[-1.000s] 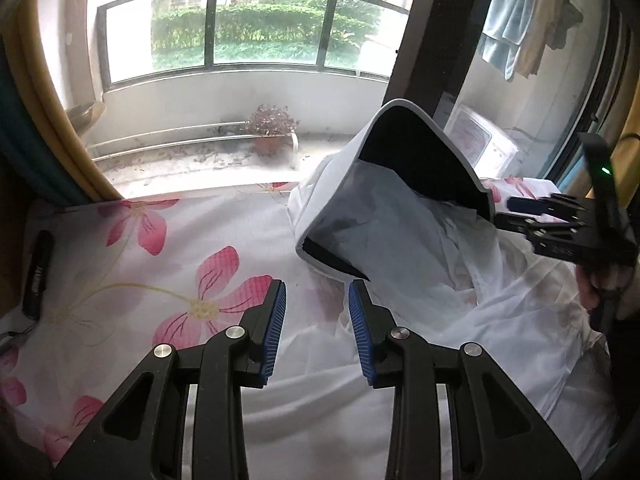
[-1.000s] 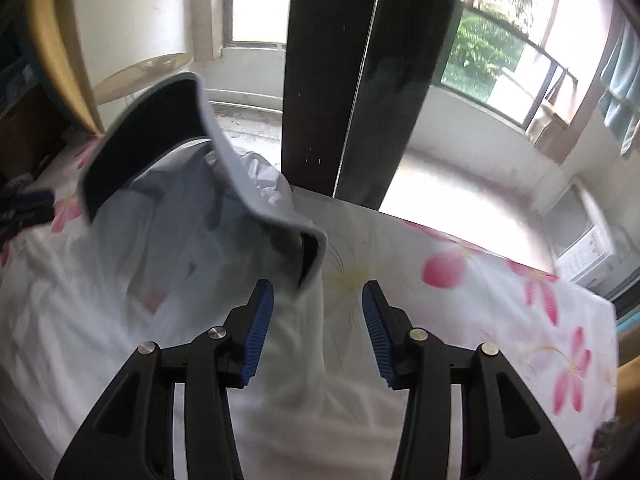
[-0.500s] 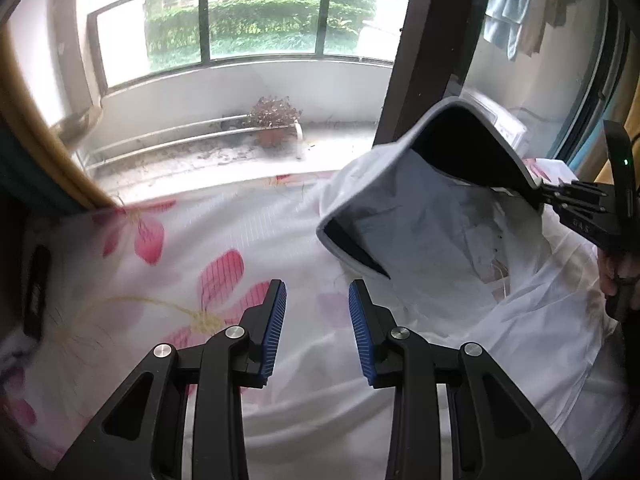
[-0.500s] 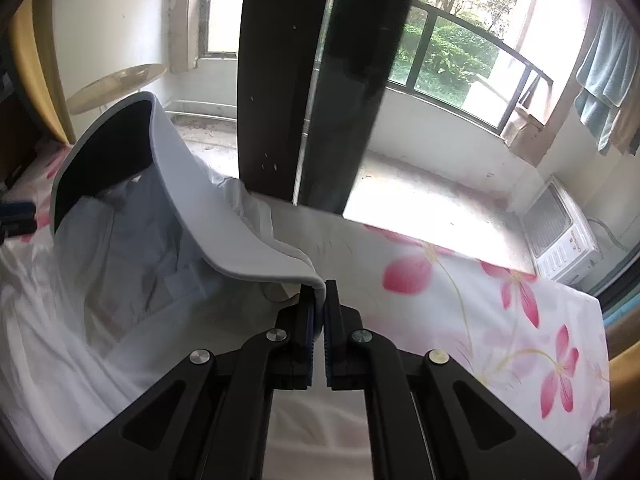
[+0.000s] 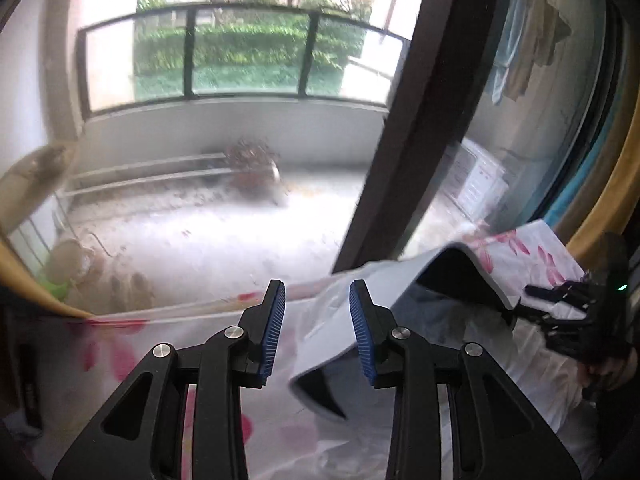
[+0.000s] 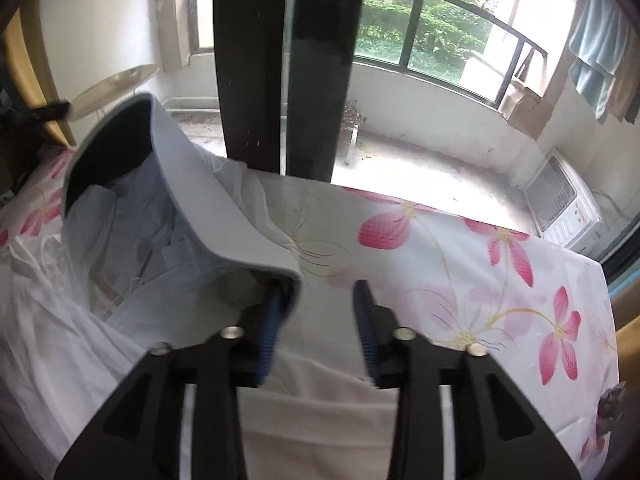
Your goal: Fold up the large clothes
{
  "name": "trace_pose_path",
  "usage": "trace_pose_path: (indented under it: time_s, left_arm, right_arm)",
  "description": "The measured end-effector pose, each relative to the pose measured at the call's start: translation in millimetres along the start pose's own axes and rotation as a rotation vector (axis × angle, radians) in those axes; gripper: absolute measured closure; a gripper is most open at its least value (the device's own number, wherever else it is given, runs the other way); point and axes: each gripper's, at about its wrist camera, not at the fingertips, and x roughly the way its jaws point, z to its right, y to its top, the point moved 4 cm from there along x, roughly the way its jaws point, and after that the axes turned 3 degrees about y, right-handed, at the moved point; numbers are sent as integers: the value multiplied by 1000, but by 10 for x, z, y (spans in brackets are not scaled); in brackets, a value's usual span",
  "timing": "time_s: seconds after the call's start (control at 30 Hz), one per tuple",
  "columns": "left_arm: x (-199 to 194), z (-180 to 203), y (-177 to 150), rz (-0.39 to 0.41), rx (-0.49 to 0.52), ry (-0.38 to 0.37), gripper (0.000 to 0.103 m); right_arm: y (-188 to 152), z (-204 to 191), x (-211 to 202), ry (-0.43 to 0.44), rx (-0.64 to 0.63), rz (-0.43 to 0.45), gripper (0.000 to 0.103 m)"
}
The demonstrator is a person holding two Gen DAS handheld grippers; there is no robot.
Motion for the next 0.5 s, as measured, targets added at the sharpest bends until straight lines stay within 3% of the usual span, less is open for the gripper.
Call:
trace_pose_path:
  time_s: [0.27, 0.43, 0.5]
  left_arm:
    - [287, 120, -419, -127, 94, -42, 67]
    - [311, 97, -617, -184, 178, -20, 67]
    - [302, 83, -652, -184, 205, -12, 60]
  right_arm:
    - [323, 22, -170, 28, -3, 75, 45]
    - [410, -180, 178, 114, -25, 19, 41]
    - [386, -249, 338, 144, -25, -28, 40]
